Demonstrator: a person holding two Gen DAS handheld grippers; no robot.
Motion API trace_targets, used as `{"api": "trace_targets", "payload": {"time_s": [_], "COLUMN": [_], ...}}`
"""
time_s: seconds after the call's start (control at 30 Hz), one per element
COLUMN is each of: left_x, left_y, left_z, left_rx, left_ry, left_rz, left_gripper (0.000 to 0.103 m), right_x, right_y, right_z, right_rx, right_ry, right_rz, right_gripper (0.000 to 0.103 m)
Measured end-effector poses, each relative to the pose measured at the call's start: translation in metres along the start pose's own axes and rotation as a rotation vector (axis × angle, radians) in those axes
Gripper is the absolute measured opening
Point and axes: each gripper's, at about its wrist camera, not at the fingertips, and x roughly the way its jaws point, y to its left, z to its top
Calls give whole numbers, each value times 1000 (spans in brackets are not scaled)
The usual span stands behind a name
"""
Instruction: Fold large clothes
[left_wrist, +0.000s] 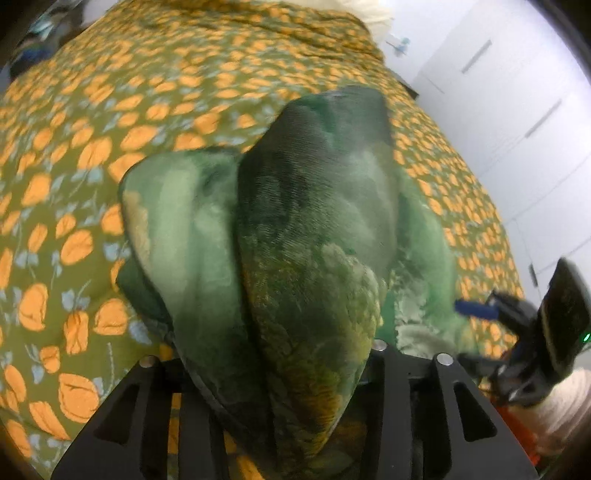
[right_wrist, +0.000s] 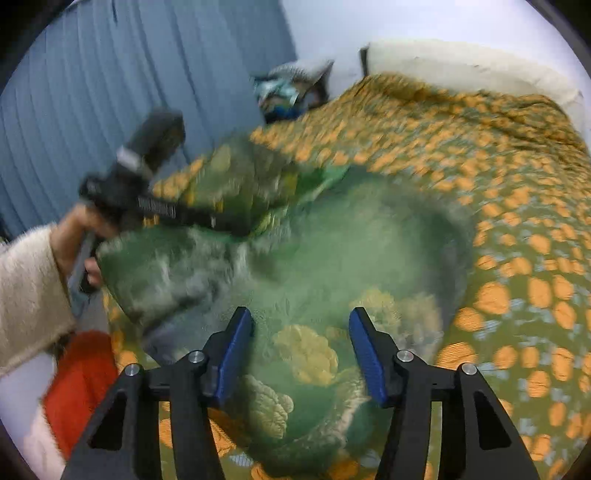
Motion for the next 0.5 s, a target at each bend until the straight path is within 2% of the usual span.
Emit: {"api": "trace_targets", "payload": {"time_s": [0.1,0.27,0.37,0.5], "left_x": [16,26,19,-5], "left_y": [22,31,25,25], "left_z": [-7,-8,-6,-6], "left_rx": [-51,-101,-101,-110], "left_ry": [-5,-34,-26,-36], "left_rz": [-32,-59,-67,-89], "left_gripper": [46,51,58,70], "right_x": [33,52,53,27], "right_y": [-2,0,1,14], "right_z": [-12,-17,-17,-6], "right_rx": [35,10,-6,-28], "right_ry": [65,79,84,77], "right_rz": [-6,-54,-60,-74], "right_gripper": [55,55,55,56]}}
